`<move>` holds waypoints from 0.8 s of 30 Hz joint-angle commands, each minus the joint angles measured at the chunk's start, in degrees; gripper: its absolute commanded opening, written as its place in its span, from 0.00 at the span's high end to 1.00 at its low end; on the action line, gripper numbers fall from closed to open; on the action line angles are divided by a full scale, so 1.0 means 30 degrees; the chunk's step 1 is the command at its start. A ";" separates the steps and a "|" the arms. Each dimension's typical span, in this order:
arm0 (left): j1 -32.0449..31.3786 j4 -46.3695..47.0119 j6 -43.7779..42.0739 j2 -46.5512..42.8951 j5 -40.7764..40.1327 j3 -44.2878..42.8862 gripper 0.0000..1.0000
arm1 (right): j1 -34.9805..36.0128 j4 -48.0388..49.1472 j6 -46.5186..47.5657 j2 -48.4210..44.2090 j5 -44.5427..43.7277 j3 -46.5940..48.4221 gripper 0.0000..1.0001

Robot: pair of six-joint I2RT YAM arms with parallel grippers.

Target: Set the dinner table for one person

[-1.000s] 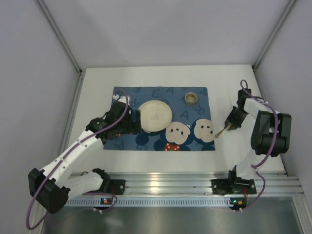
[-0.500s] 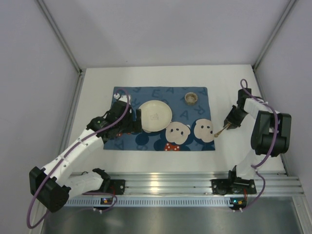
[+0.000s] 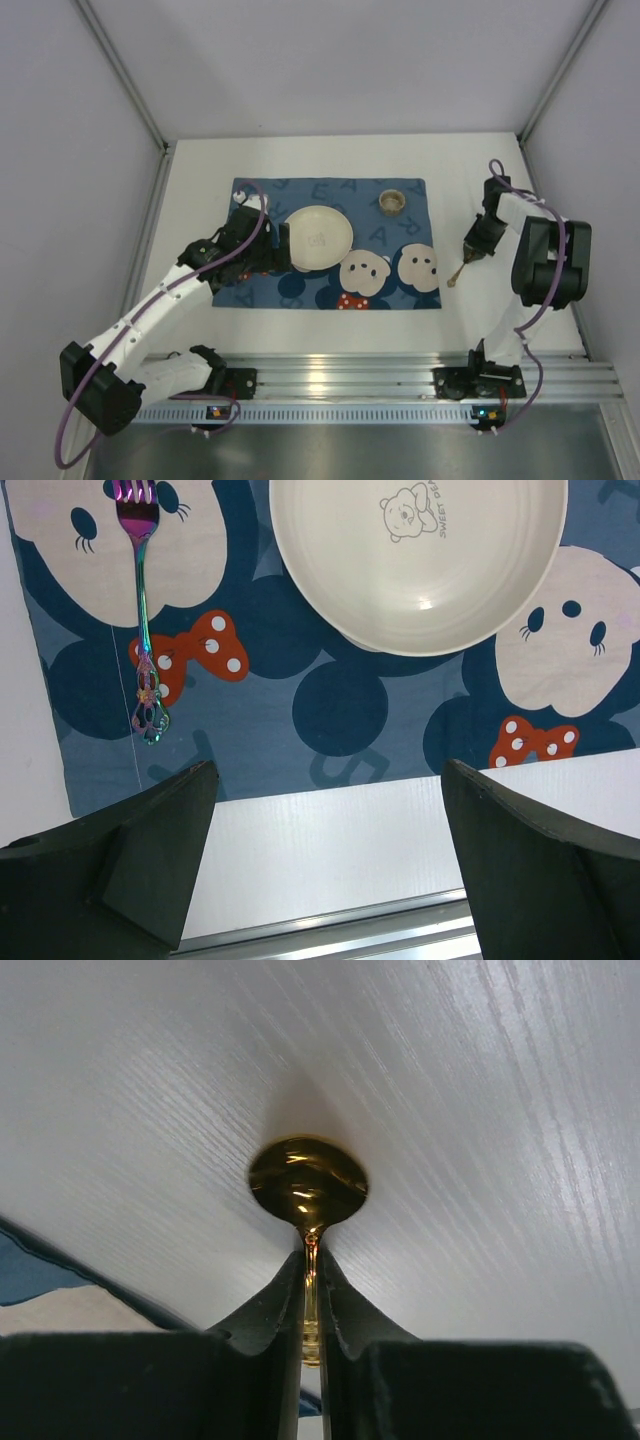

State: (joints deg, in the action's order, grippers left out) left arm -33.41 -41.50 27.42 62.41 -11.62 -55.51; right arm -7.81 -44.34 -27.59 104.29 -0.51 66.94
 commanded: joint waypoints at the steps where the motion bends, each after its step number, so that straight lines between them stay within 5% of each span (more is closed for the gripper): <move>1: 0.0091 0.0472 -0.0146 0.0026 -0.0346 -0.0834 0.01 | 0.0582 0.0747 0.0028 0.1358 -0.1878 0.0304 0.94; 13: 0.0091 0.0414 -0.0292 0.0114 -0.0406 -0.0834 0.01 | 0.2249 -0.1067 0.0875 -0.0247 -0.3984 0.1969 1.00; 17: 0.0120 0.0647 -0.0321 0.0348 -0.0171 -0.0834 0.01 | 0.6254 -0.3118 0.1171 -0.0925 -0.6359 0.5045 1.00; 24: 0.0120 0.0648 -0.0380 0.0554 -0.0112 -0.1215 0.01 | 1.1126 -0.2424 -0.0145 -0.0839 -0.3961 0.7863 1.00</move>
State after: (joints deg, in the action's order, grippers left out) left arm -33.30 -41.50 26.98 64.29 -11.79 -56.29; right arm 21.58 -51.40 -26.17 103.98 -14.61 88.53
